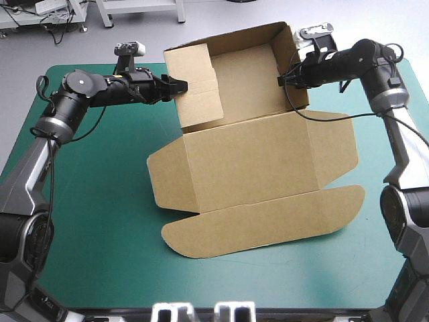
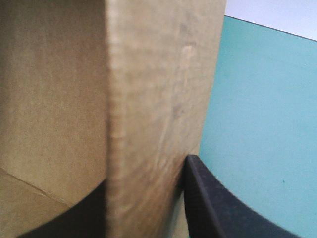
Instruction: Fold the box
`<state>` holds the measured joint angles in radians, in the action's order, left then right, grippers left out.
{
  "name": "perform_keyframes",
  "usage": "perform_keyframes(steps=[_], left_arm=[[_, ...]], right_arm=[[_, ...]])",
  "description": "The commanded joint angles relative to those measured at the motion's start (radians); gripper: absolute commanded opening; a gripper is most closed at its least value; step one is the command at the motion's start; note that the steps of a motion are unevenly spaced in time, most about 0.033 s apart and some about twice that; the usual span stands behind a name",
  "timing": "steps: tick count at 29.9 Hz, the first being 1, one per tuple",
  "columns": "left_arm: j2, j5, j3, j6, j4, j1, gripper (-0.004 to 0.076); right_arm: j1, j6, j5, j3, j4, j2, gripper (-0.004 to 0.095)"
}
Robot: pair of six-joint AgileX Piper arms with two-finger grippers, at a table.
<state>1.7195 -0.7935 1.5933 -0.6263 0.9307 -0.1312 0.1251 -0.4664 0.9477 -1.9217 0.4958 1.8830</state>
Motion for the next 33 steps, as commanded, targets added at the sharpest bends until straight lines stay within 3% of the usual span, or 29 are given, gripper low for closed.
perform_keyframes(steps=[1, 4, 10, 17, 23, 26, 28, 33], left_arm=[[-0.052, 0.074, 0.036, 0.110, -0.016, -0.025, 0.0405], [-0.052, 0.114, 0.036, 0.253, -0.124, -0.037, 0.0402], [-0.052, 0.083, 0.036, 0.419, -0.254, -0.064, 0.0392], [-0.052, 0.106, 0.036, 0.485, -0.314, -0.099, 0.0168], [-0.050, 0.111, 0.036, 0.482, -0.325, -0.104, 0.0080], [-0.050, 0.109, 0.036, 0.443, -0.316, -0.104, -0.0004], [-0.050, 0.088, 0.036, 0.413, -0.314, -0.104, -0.0009], [-0.042, 0.006, 0.036, 0.394, -0.376, -0.104, -0.0009]], right_arm=[[0.032, 0.002, -0.035, -0.032, 0.137, -0.060, -0.0017], [0.055, 0.006, -0.041, -0.032, 0.147, -0.060, -0.0017], [0.067, -0.012, -0.048, -0.032, 0.199, -0.060, -0.0018], [0.067, -0.047, -0.009, -0.032, 0.313, -0.060, -0.0017], [0.065, -0.101, 0.030, -0.032, 0.435, -0.060, -0.0018], [0.065, -0.101, 0.033, -0.032, 0.409, -0.060, -0.0018], [0.065, -0.079, 0.045, -0.032, 0.348, -0.060, -0.0018], [0.065, 0.034, 0.097, -0.032, 0.083, -0.058, -0.0018]])
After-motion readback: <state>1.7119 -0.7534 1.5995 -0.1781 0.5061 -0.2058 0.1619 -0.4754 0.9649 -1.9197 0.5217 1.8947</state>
